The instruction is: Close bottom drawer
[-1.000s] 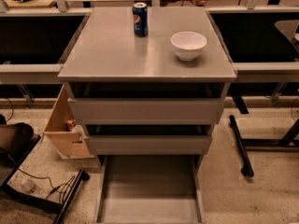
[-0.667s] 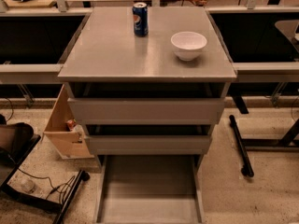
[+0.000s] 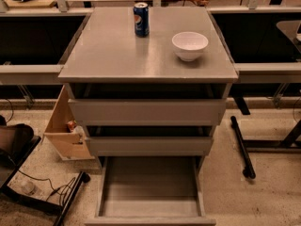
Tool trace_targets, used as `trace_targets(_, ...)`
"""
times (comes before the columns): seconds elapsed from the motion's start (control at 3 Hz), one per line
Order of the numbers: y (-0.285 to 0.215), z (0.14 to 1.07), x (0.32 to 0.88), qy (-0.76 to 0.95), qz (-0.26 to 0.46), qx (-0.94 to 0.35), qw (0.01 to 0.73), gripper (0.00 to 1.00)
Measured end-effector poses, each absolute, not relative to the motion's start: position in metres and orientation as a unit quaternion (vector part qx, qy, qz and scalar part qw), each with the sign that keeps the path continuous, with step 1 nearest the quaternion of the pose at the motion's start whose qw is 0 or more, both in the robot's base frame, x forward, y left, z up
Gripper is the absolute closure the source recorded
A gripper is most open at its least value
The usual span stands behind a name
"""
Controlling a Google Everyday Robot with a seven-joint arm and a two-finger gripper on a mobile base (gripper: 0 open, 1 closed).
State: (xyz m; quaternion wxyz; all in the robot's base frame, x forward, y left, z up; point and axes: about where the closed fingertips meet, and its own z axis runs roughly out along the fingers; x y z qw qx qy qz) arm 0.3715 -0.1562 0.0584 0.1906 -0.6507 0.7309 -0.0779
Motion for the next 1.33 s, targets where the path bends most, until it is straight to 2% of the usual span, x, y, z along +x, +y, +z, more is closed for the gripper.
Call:
trace_targets(0.33,-0.161,0.077,0.414,0.705,-0.104,-0.668,0.213,1.0)
trace_targets(0.67,-0.161,0.077,0.412,0.705,-0.104,-0.668,0.213,1.0)
trace_targets(1.0,-0.161,0.093,0.467,0.673,-0.121,-0.687,0.246,1.0)
trace_targets(1.33,-0.161,0.096,0.474,0.667,-0.124,-0.69,0.252,1.0)
